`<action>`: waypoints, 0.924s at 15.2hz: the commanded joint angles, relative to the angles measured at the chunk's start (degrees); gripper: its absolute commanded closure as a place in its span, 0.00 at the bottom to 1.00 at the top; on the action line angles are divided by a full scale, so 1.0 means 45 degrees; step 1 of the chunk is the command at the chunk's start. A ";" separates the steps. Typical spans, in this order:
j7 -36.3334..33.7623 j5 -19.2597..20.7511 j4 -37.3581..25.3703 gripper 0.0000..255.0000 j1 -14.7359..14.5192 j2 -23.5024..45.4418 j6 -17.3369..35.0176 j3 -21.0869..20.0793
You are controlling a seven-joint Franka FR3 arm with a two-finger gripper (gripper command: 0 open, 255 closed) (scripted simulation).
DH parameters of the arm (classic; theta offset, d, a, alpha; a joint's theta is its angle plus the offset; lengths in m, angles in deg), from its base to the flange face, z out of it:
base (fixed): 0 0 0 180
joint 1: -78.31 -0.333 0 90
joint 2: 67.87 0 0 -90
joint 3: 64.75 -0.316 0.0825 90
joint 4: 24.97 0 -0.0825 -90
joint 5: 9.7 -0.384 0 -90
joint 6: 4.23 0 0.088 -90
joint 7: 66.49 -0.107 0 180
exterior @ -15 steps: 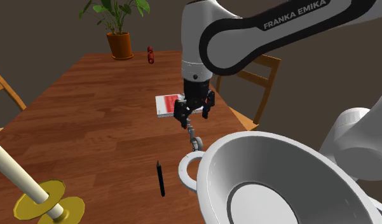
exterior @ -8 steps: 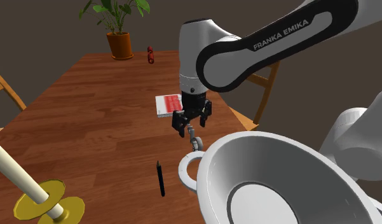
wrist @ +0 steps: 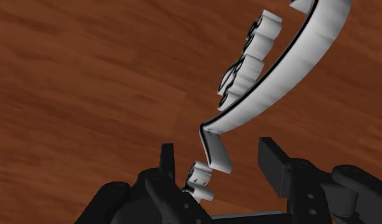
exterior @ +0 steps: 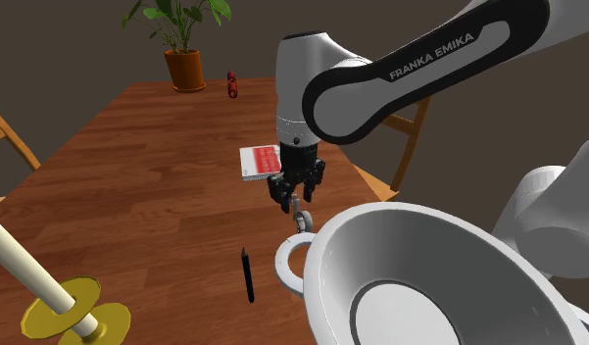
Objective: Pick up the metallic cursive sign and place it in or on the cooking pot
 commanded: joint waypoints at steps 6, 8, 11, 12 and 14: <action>0.0000 0.0000 0.0000 1.00 0.0000 0.0001 0.0000 0.0000; 0.0000 0.0000 0.0001 1.00 0.0000 0.0001 0.0001 0.0000; 0.0025 -0.0033 -0.0204 1.00 -0.0003 -0.0165 -0.0362 0.0042; 0.0035 -0.0045 -0.0315 1.00 -0.0003 -0.0238 -0.0543 0.0063; 0.0053 -0.0067 -0.0539 1.00 -0.0002 -0.0380 -0.0904 0.0104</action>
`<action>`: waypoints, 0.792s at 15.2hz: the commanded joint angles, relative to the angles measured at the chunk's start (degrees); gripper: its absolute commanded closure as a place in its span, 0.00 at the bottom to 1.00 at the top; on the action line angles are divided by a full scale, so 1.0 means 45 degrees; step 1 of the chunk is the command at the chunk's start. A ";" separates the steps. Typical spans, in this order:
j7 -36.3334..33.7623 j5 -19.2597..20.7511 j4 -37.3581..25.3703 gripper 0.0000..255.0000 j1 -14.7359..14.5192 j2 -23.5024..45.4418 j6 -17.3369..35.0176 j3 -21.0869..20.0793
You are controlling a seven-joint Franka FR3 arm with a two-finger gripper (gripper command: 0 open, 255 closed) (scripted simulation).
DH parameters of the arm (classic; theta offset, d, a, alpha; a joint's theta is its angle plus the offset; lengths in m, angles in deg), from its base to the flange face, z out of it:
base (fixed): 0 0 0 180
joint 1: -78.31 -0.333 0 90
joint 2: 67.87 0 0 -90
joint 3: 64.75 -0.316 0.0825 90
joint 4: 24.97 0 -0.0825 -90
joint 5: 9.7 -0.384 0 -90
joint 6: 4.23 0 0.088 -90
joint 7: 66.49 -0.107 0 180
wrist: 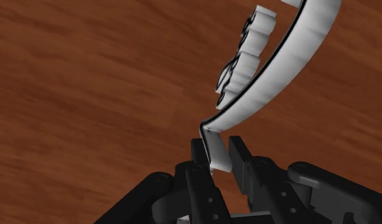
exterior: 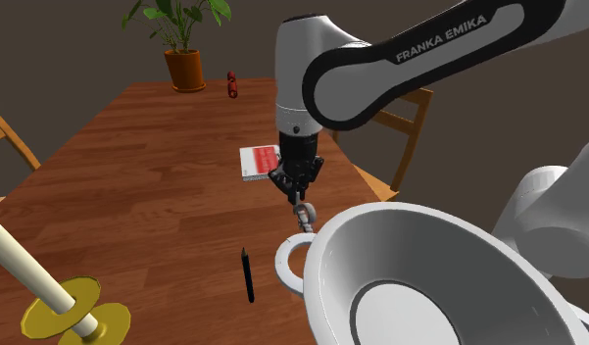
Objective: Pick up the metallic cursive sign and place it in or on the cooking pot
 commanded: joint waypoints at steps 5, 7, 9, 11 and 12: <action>0.0065 -0.0045 -0.0678 1.00 0.0016 -0.0377 -0.1047 0.0137; 0.0070 -0.0050 -0.0937 1.00 0.0021 -0.0474 -0.1401 0.0176; 0.0072 -0.0051 -0.1207 1.00 0.0028 -0.0558 -0.1751 0.0213; 0.0071 -0.0048 -0.1487 1.00 0.0036 -0.0630 -0.2101 0.0249; 0.0069 -0.0046 -0.1631 1.00 0.0040 -0.0661 -0.2274 0.0267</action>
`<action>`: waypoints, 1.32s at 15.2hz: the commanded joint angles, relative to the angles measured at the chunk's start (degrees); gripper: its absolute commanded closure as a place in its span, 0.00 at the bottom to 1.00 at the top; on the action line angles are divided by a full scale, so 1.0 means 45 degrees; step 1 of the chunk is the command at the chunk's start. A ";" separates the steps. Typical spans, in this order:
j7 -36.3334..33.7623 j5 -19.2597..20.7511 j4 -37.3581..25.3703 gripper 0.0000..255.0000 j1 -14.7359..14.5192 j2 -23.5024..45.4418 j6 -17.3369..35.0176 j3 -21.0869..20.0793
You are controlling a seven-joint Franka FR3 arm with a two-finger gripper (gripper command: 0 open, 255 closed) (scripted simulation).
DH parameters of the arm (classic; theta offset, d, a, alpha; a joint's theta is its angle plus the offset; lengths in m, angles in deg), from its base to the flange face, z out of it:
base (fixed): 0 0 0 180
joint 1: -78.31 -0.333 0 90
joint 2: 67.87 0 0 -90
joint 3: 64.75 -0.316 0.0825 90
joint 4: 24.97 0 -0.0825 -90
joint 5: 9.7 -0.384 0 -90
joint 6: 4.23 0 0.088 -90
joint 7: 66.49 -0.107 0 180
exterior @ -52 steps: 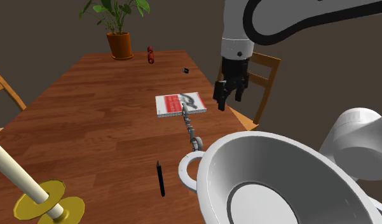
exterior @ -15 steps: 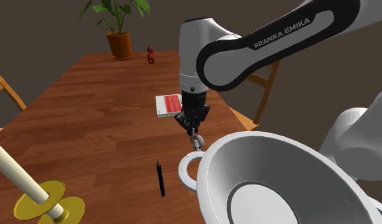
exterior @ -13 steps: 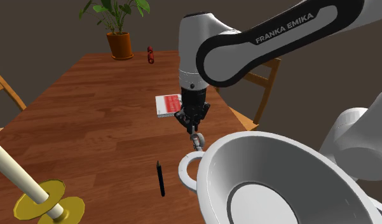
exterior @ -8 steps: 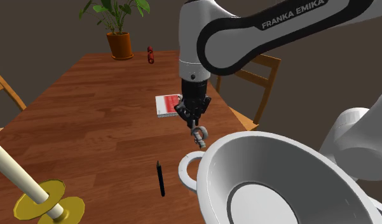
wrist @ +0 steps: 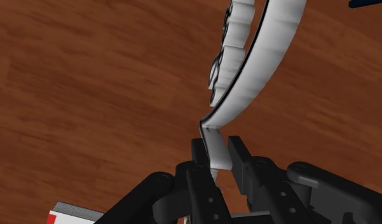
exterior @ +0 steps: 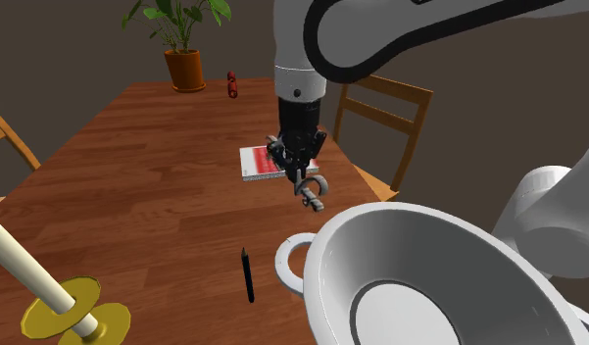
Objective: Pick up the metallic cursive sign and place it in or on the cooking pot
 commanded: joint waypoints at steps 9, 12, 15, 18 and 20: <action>-0.0016 0.0043 -0.1515 1.00 0.0055 -0.0216 -0.1730 0.0174; -0.0042 0.0071 -0.2031 1.00 0.0074 -0.0210 -0.2241 0.0211; -0.0074 0.0102 -0.2573 1.00 0.0094 -0.0178 -0.2751 0.0242; -0.0113 0.0138 -0.3140 1.00 0.0114 -0.0120 -0.3262 0.0267; -0.0141 0.0165 -0.3533 1.00 0.0127 -0.0066 -0.3602 0.0281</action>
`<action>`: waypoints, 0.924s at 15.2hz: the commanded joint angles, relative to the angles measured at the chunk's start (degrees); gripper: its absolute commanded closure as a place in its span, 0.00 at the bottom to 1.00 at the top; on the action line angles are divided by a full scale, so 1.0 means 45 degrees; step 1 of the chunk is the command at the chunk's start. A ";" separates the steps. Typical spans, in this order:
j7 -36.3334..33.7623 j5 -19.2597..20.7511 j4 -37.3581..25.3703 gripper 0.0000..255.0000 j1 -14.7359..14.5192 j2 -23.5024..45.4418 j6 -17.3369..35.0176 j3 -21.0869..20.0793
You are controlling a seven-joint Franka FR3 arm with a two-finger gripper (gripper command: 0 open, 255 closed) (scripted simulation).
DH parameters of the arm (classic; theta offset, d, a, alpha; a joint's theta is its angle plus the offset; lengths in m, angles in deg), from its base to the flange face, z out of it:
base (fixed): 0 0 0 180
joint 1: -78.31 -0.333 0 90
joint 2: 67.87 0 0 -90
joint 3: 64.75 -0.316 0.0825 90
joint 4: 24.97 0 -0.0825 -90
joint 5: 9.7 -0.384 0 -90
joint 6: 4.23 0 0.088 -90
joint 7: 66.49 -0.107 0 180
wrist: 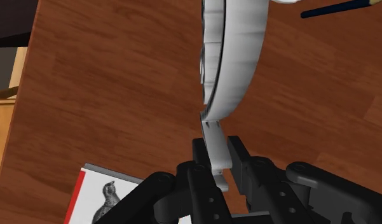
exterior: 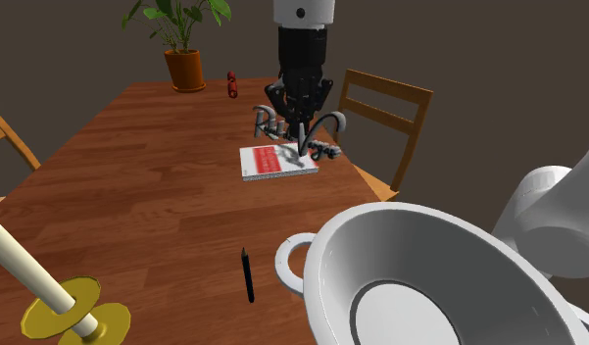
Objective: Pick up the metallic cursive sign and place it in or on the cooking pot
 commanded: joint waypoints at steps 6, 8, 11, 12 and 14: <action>-0.0330 -0.0412 0.0337 1.00 -0.0274 -0.1102 -0.0681 -0.0104; -0.0552 -0.0720 0.0911 1.00 -0.0497 -0.1886 -0.0829 -0.0199; -0.0939 -0.1182 0.1653 1.00 -0.0862 -0.3012 -0.1117 -0.0366; -0.1083 -0.1337 0.1869 1.00 -0.0992 -0.3373 -0.1228 -0.0429; -0.1396 -0.1649 0.2256 1.00 -0.1261 -0.4073 -0.1471 -0.0565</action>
